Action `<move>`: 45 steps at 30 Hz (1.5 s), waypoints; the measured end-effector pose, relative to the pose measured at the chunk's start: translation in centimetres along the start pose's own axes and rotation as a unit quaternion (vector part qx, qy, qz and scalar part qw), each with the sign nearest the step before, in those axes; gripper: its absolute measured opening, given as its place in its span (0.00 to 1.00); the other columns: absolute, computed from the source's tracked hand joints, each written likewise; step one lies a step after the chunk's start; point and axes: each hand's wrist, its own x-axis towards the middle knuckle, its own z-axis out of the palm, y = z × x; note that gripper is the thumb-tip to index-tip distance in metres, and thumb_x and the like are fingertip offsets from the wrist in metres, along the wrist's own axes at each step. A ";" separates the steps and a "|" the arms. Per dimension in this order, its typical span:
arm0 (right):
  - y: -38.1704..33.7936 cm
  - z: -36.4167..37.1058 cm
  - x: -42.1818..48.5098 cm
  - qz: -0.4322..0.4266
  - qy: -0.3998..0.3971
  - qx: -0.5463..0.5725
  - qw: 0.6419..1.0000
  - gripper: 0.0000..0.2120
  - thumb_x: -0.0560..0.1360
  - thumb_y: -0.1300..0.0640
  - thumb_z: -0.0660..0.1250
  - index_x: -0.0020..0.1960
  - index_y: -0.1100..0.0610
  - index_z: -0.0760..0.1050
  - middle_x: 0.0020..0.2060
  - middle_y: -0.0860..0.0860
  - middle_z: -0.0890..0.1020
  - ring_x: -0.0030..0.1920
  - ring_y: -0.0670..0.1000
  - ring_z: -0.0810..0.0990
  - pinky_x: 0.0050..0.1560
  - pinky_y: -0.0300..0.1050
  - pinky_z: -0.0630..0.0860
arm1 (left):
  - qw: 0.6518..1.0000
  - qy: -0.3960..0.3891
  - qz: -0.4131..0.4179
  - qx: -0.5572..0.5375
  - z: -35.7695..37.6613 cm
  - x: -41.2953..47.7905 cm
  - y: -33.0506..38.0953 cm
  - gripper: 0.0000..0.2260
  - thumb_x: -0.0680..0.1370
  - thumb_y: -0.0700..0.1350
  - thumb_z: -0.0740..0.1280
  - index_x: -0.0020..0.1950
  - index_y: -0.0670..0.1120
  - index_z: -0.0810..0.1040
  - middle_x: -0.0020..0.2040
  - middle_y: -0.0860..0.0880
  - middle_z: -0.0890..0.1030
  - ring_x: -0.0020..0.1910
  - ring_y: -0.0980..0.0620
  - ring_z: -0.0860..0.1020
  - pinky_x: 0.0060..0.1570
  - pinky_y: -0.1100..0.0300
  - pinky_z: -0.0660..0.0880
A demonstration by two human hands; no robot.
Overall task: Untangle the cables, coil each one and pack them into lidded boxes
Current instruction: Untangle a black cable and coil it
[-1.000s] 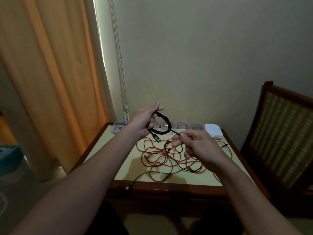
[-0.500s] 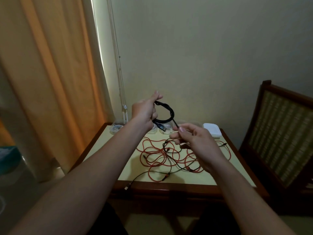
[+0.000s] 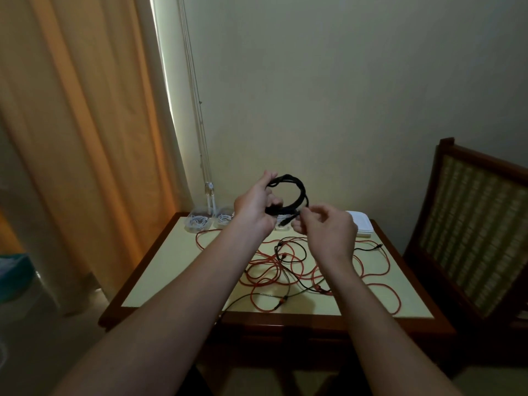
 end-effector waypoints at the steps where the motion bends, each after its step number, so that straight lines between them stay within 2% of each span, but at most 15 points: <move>1: -0.1 0.2 0.0 0.050 0.006 0.093 0.994 0.02 0.78 0.62 0.71 0.48 0.61 0.81 0.34 0.52 0.86 0.37 0.47 0.87 0.41 0.38 0.83 | 1.000 0.009 0.014 0.017 -0.1 -0.1 -0.4 0.06 0.79 0.43 0.70 0.45 0.41 0.80 0.22 0.53 0.64 0.16 0.58 0.62 0.18 0.68 0.64; 4: -0.6 0.8 -0.2 0.162 0.018 0.325 0.932 0.02 0.76 0.69 0.71 0.48 0.65 0.79 0.42 0.60 0.85 0.42 0.53 0.87 0.42 0.39 0.83 | 0.993 0.006 0.076 0.086 -0.4 -0.3 -1.6 0.07 0.78 0.44 0.72 0.48 0.40 0.82 0.24 0.52 0.70 0.21 0.56 0.69 0.26 0.65 0.72; 7: -0.5 1.1 0.3 0.199 0.012 0.407 0.891 0.06 0.77 0.70 0.69 0.54 0.67 0.79 0.49 0.63 0.85 0.47 0.55 0.87 0.48 0.43 0.84 | 0.973 -0.003 0.153 0.173 -0.6 -0.5 -2.2 0.10 0.76 0.47 0.74 0.49 0.41 0.84 0.27 0.50 0.77 0.26 0.53 0.75 0.34 0.60 0.76; 10: -0.3 0.9 0.9 0.225 -0.058 0.465 0.854 0.13 0.79 0.70 0.65 0.64 0.68 0.76 0.57 0.64 0.83 0.53 0.56 0.86 0.54 0.47 0.83 | 0.946 0.007 0.228 0.232 -1.0 -0.1 -2.4 0.09 0.75 0.50 0.75 0.44 0.45 0.86 0.29 0.48 0.81 0.30 0.51 0.81 0.43 0.52 0.82; 13: -0.3 0.6 1.1 0.251 -0.113 0.490 0.827 0.12 0.82 0.67 0.61 0.63 0.61 0.77 0.53 0.58 0.86 0.46 0.50 0.87 0.44 0.43 0.83 | 0.913 0.032 0.284 0.292 -1.4 0.1 -2.6 0.14 0.75 0.57 0.72 0.36 0.49 0.84 0.29 0.50 0.82 0.32 0.50 0.82 0.45 0.49 0.82; 16: -0.3 0.3 1.1 0.271 -0.159 0.476 0.821 0.11 0.82 0.64 0.60 0.59 0.55 0.78 0.47 0.53 0.86 0.45 0.49 0.85 0.43 0.45 0.80 | 0.893 0.057 0.305 0.327 -1.5 0.1 -2.6 0.18 0.77 0.58 0.70 0.32 0.48 0.81 0.26 0.53 0.78 0.27 0.54 0.74 0.36 0.56 0.74; 19: -0.1 0.1 0.7 0.266 -0.209 0.433 0.836 0.11 0.82 0.59 0.61 0.62 0.52 0.75 0.45 0.46 0.83 0.40 0.47 0.75 0.37 0.43 0.68 | 0.874 0.056 0.322 0.359 -1.6 -0.1 -2.5 0.17 0.77 0.56 0.71 0.32 0.50 0.81 0.26 0.53 0.76 0.27 0.56 0.72 0.33 0.58 0.71; 24: -0.4 -0.1 0.2 0.265 -0.249 0.502 0.784 0.15 0.82 0.54 0.53 0.55 0.53 0.78 0.41 0.47 0.80 0.33 0.48 0.62 0.36 0.45 0.58 | 0.844 0.067 0.372 0.380 -1.5 -0.4 -2.4 0.14 0.76 0.54 0.73 0.32 0.51 0.81 0.26 0.53 0.78 0.28 0.57 0.74 0.35 0.55 0.74; 28: -0.8 0.0 0.3 0.233 -0.240 0.460 0.823 0.10 0.76 0.53 0.64 0.54 0.56 0.78 0.34 0.48 0.70 0.31 0.48 0.56 0.36 0.45 0.54 | 0.871 0.059 0.309 0.376 -2.0 0.1 -2.5 0.15 0.75 0.54 0.74 0.32 0.48 0.82 0.27 0.52 0.79 0.28 0.54 0.75 0.35 0.54 0.75; 31: -0.5 0.1 0.6 0.225 -0.218 0.400 0.861 0.07 0.77 0.56 0.67 0.54 0.54 0.78 0.30 0.47 0.65 0.28 0.45 0.55 0.31 0.40 0.54 | 0.898 -0.031 0.216 0.382 -2.2 -0.1 -2.2 0.19 0.75 0.58 0.72 0.35 0.44 0.82 0.27 0.50 0.76 0.27 0.53 0.72 0.32 0.58 0.69; 33: 0.0 -0.1 1.0 0.232 -0.213 0.372 0.873 0.08 0.81 0.59 0.64 0.59 0.56 0.78 0.29 0.47 0.66 0.26 0.45 0.56 0.30 0.39 0.55 | 0.886 -0.095 0.175 0.418 -2.5 -0.1 -1.7 0.19 0.76 0.60 0.71 0.36 0.46 0.82 0.26 0.51 0.75 0.27 0.53 0.72 0.31 0.61 0.68; 35: 0.5 -0.4 1.1 0.235 -0.225 0.350 0.878 0.10 0.81 0.61 0.64 0.62 0.57 0.76 0.29 0.48 0.67 0.27 0.45 0.58 0.30 0.39 0.57 | 0.856 -0.112 0.194 0.466 -2.8 0.0 -1.5 0.18 0.76 0.61 0.70 0.39 0.46 0.85 0.25 0.52 0.75 0.27 0.53 0.73 0.31 0.60 0.69; 38: 1.3 -0.2 1.0 0.223 -0.224 0.336 0.887 0.08 0.82 0.62 0.64 0.61 0.60 0.75 0.33 0.50 0.70 0.28 0.44 0.61 0.29 0.37 0.64 | 0.827 -0.074 0.268 0.489 -3.0 0.1 -2.0 0.17 0.77 0.59 0.70 0.38 0.47 0.84 0.23 0.51 0.76 0.24 0.51 0.76 0.29 0.56 0.73; 42: 2.7 0.9 0.8 0.184 -0.170 0.269 0.930 0.09 0.79 0.60 0.70 0.55 0.65 0.80 0.40 0.54 0.81 0.28 0.45 0.69 0.37 0.41 0.78 | 0.816 -0.028 0.326 0.477 -3.4 0.8 -2.9 0.19 0.78 0.61 0.68 0.37 0.47 0.82 0.26 0.48 0.78 0.29 0.44 0.81 0.32 0.46 0.79; 45: 3.6 1.1 1.2 0.138 -0.168 0.211 0.953 0.07 0.79 0.57 0.70 0.52 0.61 0.83 0.41 0.55 0.85 0.29 0.48 0.74 0.44 0.47 0.81 | 0.816 -0.010 0.329 0.476 -3.8 1.2 -3.1 0.18 0.79 0.60 0.67 0.39 0.47 0.83 0.26 0.49 0.79 0.29 0.48 0.81 0.33 0.51 0.78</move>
